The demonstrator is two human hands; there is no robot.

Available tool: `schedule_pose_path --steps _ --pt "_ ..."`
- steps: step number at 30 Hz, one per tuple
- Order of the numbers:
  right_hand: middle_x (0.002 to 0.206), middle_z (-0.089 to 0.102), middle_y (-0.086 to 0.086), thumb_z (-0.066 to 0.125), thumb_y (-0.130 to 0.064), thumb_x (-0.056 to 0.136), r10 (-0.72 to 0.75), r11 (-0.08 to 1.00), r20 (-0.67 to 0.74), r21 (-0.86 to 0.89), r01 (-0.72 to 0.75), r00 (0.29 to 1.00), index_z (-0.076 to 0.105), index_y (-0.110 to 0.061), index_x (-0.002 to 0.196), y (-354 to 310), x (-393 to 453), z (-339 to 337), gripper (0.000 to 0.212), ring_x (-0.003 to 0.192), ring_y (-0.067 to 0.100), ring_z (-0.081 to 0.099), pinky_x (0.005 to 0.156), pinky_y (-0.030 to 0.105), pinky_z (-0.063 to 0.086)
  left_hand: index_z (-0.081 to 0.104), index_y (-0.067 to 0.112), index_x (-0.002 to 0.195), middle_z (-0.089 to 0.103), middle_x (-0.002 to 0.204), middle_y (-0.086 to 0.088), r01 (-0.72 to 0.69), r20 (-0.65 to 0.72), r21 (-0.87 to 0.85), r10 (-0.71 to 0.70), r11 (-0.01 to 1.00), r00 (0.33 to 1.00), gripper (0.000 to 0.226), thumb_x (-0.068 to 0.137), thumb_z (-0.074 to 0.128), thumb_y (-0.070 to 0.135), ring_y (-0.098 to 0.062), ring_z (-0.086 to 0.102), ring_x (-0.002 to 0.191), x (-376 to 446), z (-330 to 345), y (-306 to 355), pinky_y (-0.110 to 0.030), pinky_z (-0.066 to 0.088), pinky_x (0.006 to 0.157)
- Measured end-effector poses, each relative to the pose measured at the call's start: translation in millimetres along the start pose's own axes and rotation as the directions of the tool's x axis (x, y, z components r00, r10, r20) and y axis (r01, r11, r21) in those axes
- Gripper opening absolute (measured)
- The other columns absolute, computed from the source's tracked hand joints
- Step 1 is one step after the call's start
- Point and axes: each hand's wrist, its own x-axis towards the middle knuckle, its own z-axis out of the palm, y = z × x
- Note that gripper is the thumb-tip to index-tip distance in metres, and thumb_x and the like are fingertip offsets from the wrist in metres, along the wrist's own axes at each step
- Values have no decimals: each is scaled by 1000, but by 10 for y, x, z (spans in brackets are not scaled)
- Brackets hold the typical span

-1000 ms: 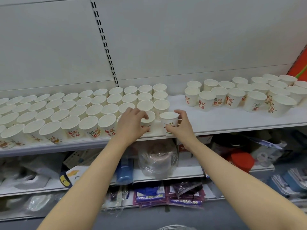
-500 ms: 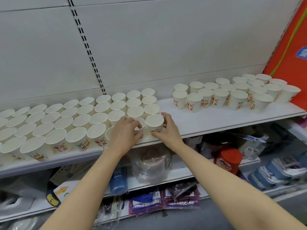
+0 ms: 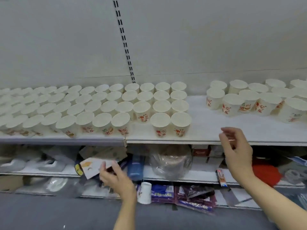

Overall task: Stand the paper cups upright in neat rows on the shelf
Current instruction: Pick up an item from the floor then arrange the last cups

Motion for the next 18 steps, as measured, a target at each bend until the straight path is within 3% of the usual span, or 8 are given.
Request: schedule_pose_path --steps 2,5,7,10,13,18 --pt "97 62 -5 61 -25 92 -60 996 138 -64 69 989 61 -19 107 158 -41 139 16 90 15 59 75 17 46 41 11 140 37 143 -11 6 117 131 -21 991 993 60 95 47 51 -26 37 132 -87 83 -149 -40 35 108" --pt "100 63 0 58 -30 87 -222 933 302 -210 292 927 62 -15 107 333 36 261 25 97 19 55 85 35 43 42 13 139 42 141 -7 -248 233 351 172 903 957 51 97 53 40 -21 35 132 -35 141 -191 -36 31 110" --pt "100 64 2 58 -29 86 -314 865 347 -279 417 884 63 -13 105 448 120 264 26 97 23 54 86 37 39 44 11 138 44 140 -7 -496 364 436 358 751 860 54 95 55 41 -21 37 131 3 127 -176 -33 30 110" --pt "99 65 4 60 -27 86 -356 817 375 -320 480 856 63 -12 106 564 240 209 26 95 26 55 84 35 35 50 5 134 49 136 -11 -773 575 424 519 471 632 55 92 62 38 -25 44 128 74 169 -82 -35 34 109" --pt "101 65 4 59 -29 87 -357 804 400 -328 496 844 63 -11 107 605 334 184 27 97 26 54 84 34 34 52 5 133 51 135 -11 -888 714 382 527 257 460 55 91 63 40 -29 47 126 106 225 46 -39 38 106" --pt "101 65 5 55 -33 88 -390 751 382 -394 530 838 64 -12 107 590 230 142 30 97 29 55 82 37 37 51 9 133 50 136 -9 -950 830 297 467 93 305 56 90 60 44 -28 47 126 189 192 104 -40 39 103"
